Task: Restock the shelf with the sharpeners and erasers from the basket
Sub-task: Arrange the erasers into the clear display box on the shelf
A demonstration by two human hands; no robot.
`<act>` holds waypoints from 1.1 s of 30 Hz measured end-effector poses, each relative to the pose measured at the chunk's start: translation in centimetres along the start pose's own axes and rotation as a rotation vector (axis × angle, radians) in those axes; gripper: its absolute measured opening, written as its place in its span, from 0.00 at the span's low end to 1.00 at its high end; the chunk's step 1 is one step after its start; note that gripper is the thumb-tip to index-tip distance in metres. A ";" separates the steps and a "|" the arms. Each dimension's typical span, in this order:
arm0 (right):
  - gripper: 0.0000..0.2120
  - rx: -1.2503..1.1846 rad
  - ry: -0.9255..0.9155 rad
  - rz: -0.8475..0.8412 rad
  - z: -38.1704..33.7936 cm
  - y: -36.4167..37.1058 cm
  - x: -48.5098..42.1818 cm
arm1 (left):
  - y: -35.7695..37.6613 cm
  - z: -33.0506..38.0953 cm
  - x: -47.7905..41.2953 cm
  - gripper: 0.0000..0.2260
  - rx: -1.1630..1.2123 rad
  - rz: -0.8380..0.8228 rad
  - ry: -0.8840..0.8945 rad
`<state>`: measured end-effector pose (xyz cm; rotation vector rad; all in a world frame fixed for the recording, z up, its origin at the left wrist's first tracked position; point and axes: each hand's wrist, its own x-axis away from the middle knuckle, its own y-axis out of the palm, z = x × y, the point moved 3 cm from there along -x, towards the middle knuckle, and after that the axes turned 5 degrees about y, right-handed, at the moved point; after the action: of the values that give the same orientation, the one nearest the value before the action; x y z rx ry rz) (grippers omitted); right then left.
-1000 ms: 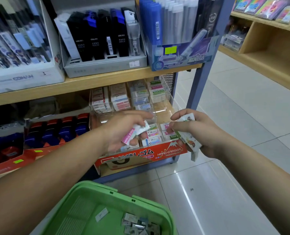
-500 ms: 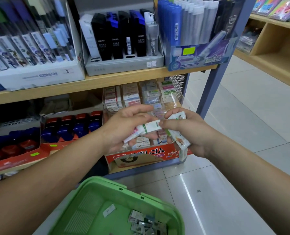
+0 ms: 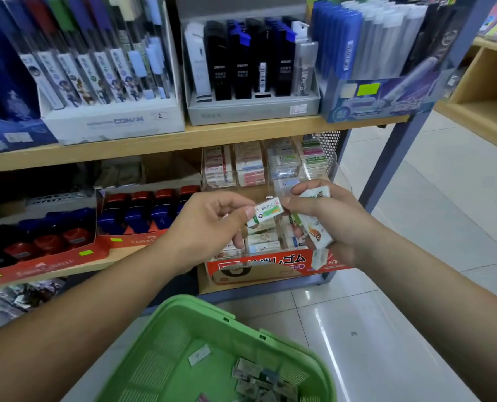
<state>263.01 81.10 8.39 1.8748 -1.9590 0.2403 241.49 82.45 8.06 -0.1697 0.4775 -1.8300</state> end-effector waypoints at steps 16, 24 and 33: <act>0.14 0.234 -0.144 0.152 0.6 0.2 -0.6 | -2.0 -2.3 -0.6 0.05 -0.112 0.068 -0.050; 0.10 0.284 -0.266 0.370 -1.8 -3.5 0.6 | 2.8 0.5 -3.2 0.03 -0.195 -0.028 0.056; 0.10 -0.104 -0.066 0.321 -1.0 -8.3 2.1 | 12.4 2.1 -8.4 0.06 -0.350 -0.094 0.110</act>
<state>271.35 78.90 8.82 1.5160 -2.2669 0.1668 255.78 86.90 6.01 -0.3353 0.8805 -1.8417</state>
